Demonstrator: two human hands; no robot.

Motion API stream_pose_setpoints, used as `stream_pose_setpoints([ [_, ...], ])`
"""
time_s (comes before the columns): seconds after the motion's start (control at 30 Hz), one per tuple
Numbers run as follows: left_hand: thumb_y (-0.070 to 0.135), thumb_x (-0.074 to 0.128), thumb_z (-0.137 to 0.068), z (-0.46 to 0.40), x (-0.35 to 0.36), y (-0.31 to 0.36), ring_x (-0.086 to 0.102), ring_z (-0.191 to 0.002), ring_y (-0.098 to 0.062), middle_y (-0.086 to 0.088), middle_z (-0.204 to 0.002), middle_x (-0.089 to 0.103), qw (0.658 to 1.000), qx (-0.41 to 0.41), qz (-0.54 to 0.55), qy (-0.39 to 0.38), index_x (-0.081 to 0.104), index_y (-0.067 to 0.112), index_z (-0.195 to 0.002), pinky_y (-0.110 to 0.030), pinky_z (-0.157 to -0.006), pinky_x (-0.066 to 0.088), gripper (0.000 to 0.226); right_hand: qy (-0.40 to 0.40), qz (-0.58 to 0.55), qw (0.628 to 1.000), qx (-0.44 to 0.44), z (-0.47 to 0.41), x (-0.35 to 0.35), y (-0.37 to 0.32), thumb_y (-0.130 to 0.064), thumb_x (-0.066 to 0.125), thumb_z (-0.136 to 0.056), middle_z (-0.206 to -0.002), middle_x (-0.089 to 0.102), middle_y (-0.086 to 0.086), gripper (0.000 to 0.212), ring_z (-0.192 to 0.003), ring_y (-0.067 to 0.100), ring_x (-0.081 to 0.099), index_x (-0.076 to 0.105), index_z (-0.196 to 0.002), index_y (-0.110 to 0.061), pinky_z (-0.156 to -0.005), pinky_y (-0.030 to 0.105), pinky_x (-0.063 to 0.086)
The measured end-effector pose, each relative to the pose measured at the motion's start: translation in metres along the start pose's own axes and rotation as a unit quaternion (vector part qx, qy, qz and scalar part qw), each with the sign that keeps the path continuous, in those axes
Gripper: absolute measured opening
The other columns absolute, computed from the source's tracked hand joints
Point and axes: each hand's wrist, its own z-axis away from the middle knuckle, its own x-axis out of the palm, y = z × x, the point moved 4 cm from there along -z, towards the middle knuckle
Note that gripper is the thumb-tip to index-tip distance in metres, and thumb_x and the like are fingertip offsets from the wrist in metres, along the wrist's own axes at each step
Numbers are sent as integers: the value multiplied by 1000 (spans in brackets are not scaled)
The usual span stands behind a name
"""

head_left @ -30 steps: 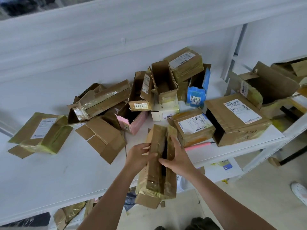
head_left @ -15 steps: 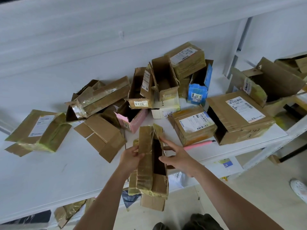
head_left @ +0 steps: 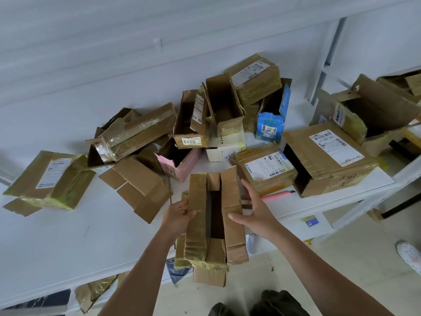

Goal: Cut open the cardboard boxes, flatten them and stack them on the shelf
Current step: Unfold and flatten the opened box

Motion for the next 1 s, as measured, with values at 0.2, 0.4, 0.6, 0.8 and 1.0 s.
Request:
stream_pose_setpoints([
  [0.2, 7, 65, -94, -1, 1, -1, 69, -95, -23, -6, -100, 70, 1000, -4, -3, 4, 56, 8, -134, -41, -88, 56, 42, 66, 317, 940, -110, 2, 3, -17, -43, 77, -80, -140, 36, -7, 58, -130, 18, 29, 57, -134, -36, -112, 39, 30],
  [0.4, 4, 61, -95, -2, 6, 0, 70, -98, -26, -8, -125, 65, 995, 64, -72, 33, 40, 28, -149, -45, -85, 59, 63, 7, 468, 878, -98, 8, 24, -23, -57, 52, -93, -140, 44, 3, 58, -132, 24, 38, 48, -139, -22, -110, 39, 30],
  [0.6, 27, 68, -87, -1, 18, 8, 63, -88, -14, -1, -125, 61, 962, 112, -246, 33, 23, 29, -155, -35, -69, 58, 81, -69, 433, 898, -39, 11, 41, -30, -52, 64, -88, -152, 32, 19, 74, -121, 31, 55, 34, -139, -8, -103, 39, 45],
  [0.8, 32, 77, -78, -1, 29, 4, 60, -90, -19, 0, -108, 58, 954, 104, -279, 34, 2, 21, -157, -29, -61, 49, 110, -83, 384, 919, -20, 13, 37, -32, -46, 66, -89, -154, 32, 18, 73, -128, 30, 50, 32, -143, -10, -104, 39, 43],
  [1.0, 26, 75, -82, -1, 8, -5, 60, -107, -19, 0, -142, 47, 987, 61, -147, -36, 17, 33, -157, -34, -80, 55, 95, -74, 364, 928, -19, 13, 40, -31, -42, 69, -88, -146, 41, 14, 69, -118, 26, 55, 35, -140, -12, -97, 36, 47],
])
